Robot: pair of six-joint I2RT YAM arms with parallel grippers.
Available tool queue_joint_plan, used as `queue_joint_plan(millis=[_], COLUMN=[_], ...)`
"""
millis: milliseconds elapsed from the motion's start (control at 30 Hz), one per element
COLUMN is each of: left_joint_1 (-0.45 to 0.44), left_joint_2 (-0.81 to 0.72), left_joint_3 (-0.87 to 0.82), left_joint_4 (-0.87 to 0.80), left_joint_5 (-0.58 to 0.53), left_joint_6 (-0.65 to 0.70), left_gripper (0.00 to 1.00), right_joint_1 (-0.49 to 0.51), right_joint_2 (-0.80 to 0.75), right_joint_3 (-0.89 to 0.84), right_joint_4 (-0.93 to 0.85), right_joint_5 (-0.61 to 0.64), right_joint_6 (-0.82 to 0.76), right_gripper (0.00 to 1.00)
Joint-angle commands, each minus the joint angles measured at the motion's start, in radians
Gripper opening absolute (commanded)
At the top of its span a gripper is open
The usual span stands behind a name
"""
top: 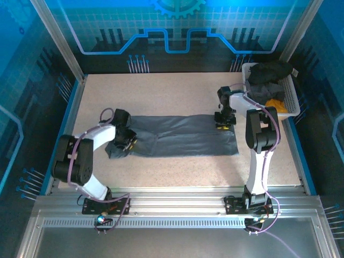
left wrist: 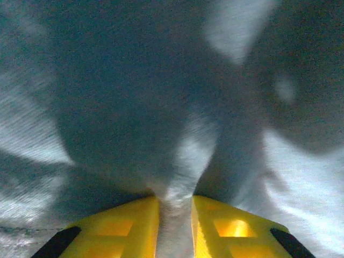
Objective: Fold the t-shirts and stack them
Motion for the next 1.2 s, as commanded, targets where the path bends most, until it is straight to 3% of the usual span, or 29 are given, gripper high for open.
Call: queue_joint_plan(millis=[0, 233, 400, 533, 667, 833, 1033, 1167], left_joint_1=[0.017, 0.033, -0.02, -0.059, -0.069, -0.063, -0.068, -0.11], left_joint_2=[0.155, 0.561, 0.863, 1.073, 1.139, 1.173, 1.016, 0.73], left_joint_3=[0.14, 0.725, 1.254, 1.6, 1.634, 1.716, 1.671, 1.346], left_joint_4=[0.043, 0.04, -0.067, -0.118, 0.038, 0.093, 0.117, 0.149], left_joint_5=[0.027, 0.16, 0.263, 0.321, 0.366, 0.395, 0.373, 0.303], left_joint_6=[0.0, 0.149, 0.222, 0.193, 0.107, 0.089, 0.1, 0.131], left_gripper=[0.24, 0.28, 0.34, 0.35, 0.35, 0.35, 0.43, 0.42], right_joint_1=[-0.006, 0.054, 0.238, 0.394, 0.524, 0.547, 0.471, 0.327], right_joint_2=[-0.031, -0.21, -0.298, -0.317, -0.247, -0.244, -0.471, -0.683], right_joint_3=[-0.094, -0.326, -0.483, -0.568, -0.51, -0.436, -0.482, -0.596], right_joint_4=[-0.097, -0.066, -0.036, 0.069, 0.139, 0.133, 0.051, 0.042], right_joint_5=[0.048, -0.062, -0.118, -0.259, -0.313, -0.317, -0.295, -0.307], right_joint_6=[0.038, 0.165, 0.332, 0.506, 0.597, 0.657, 0.713, 0.652], right_gripper=[0.26, 0.28, 0.29, 0.3, 0.31, 0.34, 0.47, 0.52])
